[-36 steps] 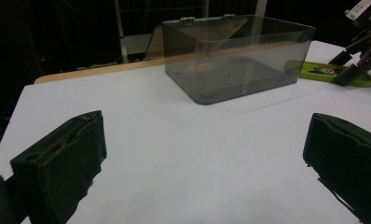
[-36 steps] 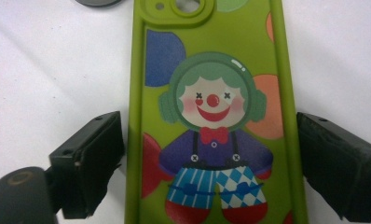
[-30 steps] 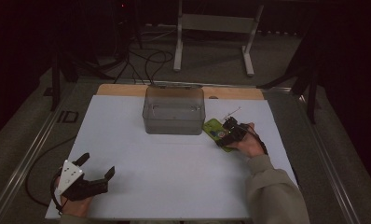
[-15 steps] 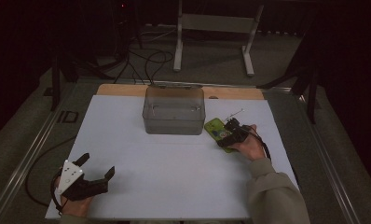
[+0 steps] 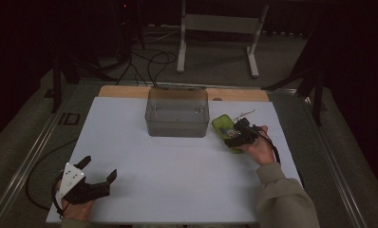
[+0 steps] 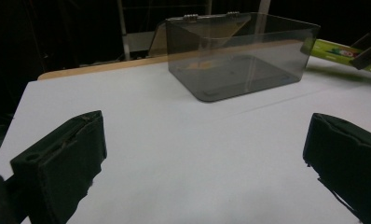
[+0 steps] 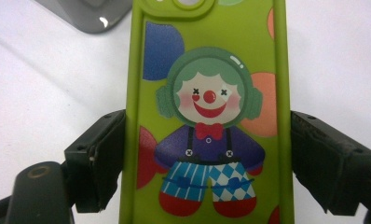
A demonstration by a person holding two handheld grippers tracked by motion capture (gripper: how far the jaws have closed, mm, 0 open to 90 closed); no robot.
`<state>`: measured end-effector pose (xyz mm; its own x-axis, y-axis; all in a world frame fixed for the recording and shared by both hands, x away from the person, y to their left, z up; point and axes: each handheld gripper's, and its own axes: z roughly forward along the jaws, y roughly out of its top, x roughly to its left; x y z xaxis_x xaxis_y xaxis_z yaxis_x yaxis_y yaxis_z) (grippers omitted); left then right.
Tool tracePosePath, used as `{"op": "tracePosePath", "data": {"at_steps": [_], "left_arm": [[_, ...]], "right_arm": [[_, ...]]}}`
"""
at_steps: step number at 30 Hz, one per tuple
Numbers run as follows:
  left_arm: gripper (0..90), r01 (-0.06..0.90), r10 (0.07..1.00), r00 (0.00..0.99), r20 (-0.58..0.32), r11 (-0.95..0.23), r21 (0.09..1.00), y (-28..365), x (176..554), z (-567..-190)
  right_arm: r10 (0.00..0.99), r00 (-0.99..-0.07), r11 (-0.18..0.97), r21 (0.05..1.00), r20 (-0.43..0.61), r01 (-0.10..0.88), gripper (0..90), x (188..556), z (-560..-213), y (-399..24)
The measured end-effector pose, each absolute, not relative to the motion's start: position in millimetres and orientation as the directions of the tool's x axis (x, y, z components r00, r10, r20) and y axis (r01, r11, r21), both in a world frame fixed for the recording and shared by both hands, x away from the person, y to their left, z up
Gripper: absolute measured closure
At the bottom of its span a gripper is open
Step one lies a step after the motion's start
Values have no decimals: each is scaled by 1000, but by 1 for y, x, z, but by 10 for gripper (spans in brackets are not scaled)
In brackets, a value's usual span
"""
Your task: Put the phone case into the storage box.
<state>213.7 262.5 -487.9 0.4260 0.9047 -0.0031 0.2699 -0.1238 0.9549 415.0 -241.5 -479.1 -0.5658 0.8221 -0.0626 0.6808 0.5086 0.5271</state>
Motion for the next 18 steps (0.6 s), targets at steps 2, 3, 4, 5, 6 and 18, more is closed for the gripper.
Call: {"op": "tracePosePath", "data": {"at_steps": [2,3,4,5,6,18], "left_arm": [[3,271,905,426,-4,-124,955,262,214,-488],[3,271,905,426,-4,-124,954,262,214,-488],[3,272,905,426,-3,-125,954,262,214,-488],[3,272,904,427,-3,-125,954,262,214,-488],[3,272,905,426,-4,-124,954,262,214,-488],[3,276,907,422,-6,-123,953,262,214,-488]], "right_arm": [[824,-563,506,537,-70,674,163,413,-476,-242],[825,-560,503,545,-73,670,163,412,-474,-242],[825,-561,500,552,-69,668,163,412,-473,-243],[827,-558,496,558,-69,665,163,411,-471,-243],[828,-556,495,565,-74,661,163,410,-470,-243],[819,-564,496,626,-107,602,163,396,-450,-237]]}}
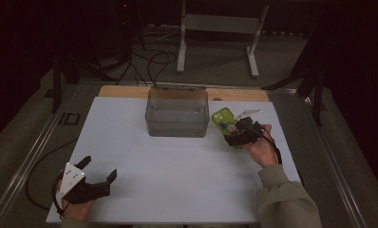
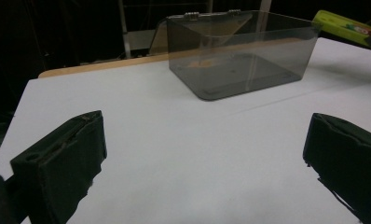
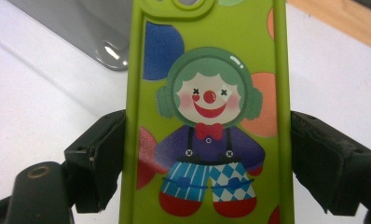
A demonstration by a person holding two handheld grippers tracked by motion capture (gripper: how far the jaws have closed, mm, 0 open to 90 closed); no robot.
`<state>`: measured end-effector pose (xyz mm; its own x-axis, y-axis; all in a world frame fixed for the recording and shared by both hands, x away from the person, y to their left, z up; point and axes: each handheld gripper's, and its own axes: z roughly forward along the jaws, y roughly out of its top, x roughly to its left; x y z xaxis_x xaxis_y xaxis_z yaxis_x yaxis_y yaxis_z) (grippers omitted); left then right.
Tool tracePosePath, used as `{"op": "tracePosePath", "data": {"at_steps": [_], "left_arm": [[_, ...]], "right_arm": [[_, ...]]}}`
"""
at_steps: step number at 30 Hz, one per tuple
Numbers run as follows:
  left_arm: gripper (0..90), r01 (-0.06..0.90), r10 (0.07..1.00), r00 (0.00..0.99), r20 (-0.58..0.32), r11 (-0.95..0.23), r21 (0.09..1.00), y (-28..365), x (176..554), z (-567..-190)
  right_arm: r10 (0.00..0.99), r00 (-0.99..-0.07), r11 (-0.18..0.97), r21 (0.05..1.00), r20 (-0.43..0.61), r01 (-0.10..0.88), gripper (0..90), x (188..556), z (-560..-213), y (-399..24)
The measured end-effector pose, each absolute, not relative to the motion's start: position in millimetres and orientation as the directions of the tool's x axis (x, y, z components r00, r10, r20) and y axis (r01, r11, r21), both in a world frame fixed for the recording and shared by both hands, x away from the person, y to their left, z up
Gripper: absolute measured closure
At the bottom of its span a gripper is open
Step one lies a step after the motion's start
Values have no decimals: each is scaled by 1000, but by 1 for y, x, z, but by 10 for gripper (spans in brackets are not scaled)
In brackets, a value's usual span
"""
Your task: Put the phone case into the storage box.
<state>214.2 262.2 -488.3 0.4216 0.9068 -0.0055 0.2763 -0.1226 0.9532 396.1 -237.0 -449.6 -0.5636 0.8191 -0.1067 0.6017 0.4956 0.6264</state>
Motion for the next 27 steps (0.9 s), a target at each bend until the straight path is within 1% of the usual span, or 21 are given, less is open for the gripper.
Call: {"op": "tracePosePath", "data": {"at_steps": [11,27], "left_arm": [[3,280,908,418,-6,-123,952,262,215,-488],[3,292,910,415,-8,-124,948,262,215,-488]], "right_arm": [[805,-578,507,664,-137,549,162,385,-437,-227],[790,-592,506,714,-159,484,163,373,-427,-212]]}}
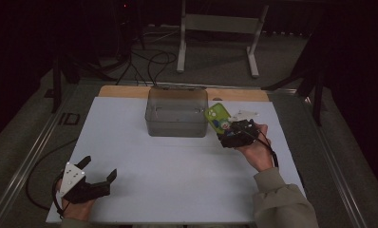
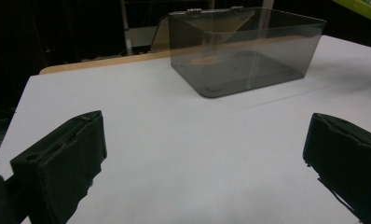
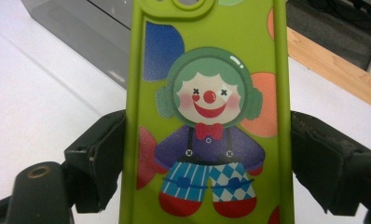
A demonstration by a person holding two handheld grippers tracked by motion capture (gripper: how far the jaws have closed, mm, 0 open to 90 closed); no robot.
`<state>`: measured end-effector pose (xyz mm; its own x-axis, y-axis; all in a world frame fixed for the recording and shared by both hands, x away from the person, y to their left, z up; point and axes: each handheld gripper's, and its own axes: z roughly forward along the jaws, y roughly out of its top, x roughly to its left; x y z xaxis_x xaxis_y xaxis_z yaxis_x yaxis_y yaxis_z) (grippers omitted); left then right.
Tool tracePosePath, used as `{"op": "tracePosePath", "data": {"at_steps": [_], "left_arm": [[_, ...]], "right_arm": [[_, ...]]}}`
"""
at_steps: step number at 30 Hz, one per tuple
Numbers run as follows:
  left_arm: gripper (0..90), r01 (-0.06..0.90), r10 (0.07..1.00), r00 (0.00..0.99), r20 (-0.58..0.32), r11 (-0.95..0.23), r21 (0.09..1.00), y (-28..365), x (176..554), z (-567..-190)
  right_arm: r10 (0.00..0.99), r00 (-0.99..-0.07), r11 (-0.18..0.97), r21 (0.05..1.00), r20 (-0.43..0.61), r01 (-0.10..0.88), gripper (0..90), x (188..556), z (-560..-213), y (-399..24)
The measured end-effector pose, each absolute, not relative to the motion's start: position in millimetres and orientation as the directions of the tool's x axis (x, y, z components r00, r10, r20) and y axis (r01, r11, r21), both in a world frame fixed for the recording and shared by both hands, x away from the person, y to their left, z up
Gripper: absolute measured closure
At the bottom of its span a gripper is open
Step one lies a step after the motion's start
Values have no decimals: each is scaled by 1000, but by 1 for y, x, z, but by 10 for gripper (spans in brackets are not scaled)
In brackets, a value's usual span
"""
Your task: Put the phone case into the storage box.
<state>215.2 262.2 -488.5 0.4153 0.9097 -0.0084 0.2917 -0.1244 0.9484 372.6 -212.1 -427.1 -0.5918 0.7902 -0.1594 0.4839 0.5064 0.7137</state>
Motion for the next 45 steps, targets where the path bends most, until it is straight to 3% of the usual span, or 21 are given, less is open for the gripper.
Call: {"op": "tracePosePath", "data": {"at_steps": [23,45], "left_arm": [[3,337,911,410,-49,-101,936,257,220,-480],[3,337,874,483,-56,-126,933,228,236,-462]], "right_arm": [[769,-617,492,774,-170,400,163,358,-421,-192],[745,-642,468,826,-178,314,162,341,-416,-169]]}}
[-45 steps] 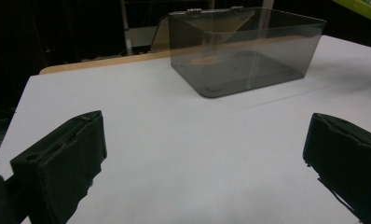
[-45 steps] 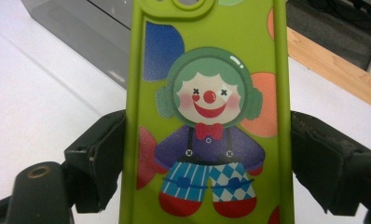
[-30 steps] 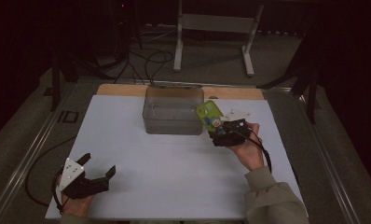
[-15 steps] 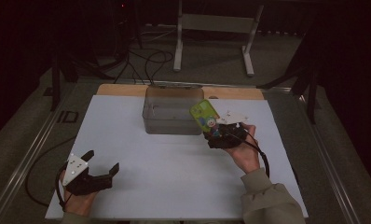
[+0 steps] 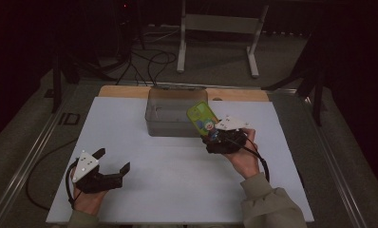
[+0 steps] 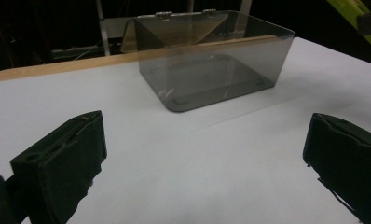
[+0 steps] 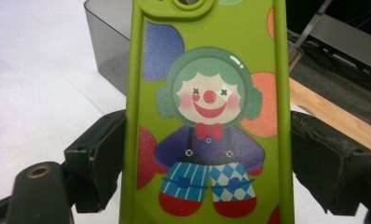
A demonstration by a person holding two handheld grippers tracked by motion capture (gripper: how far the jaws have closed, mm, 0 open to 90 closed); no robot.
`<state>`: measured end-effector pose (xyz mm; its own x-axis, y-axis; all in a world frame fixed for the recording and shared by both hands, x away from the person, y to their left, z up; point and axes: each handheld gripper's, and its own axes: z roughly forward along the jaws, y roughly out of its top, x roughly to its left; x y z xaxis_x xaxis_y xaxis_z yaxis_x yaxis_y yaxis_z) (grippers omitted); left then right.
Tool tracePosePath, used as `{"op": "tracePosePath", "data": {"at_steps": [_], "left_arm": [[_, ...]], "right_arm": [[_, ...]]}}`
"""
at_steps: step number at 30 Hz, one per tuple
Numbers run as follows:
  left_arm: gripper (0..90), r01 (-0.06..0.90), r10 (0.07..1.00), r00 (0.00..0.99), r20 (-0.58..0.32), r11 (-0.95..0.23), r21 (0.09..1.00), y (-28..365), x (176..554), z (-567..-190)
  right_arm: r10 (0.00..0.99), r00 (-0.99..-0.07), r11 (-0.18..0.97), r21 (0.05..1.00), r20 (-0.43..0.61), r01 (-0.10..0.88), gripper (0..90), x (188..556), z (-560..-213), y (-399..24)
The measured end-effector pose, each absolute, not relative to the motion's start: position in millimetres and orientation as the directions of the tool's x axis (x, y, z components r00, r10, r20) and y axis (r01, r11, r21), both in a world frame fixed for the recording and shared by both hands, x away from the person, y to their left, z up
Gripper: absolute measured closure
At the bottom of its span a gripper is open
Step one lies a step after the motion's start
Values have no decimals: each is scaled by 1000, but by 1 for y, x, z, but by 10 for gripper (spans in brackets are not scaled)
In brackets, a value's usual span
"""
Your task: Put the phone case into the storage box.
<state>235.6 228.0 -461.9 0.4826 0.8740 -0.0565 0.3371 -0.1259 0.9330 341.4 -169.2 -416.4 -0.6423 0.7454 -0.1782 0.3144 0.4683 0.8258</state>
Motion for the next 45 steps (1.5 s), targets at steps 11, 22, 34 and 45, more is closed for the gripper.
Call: {"op": "tracePosePath", "data": {"at_steps": [11,22,34,45], "left_arm": [[3,328,854,516,-63,-128,936,216,242,-454],[3,319,834,548,-61,-141,937,201,250,-448],[6,315,802,591,-89,-128,940,182,261,-439],[7,318,777,619,-111,-119,941,168,269,-436]], "right_arm": [[733,-655,458,844,-183,278,162,335,-417,-158],[724,-667,446,858,-178,254,162,328,-419,-147],[708,-683,440,869,-182,225,162,322,-418,-136],[699,-691,436,875,-181,212,162,319,-418,-129]]}}
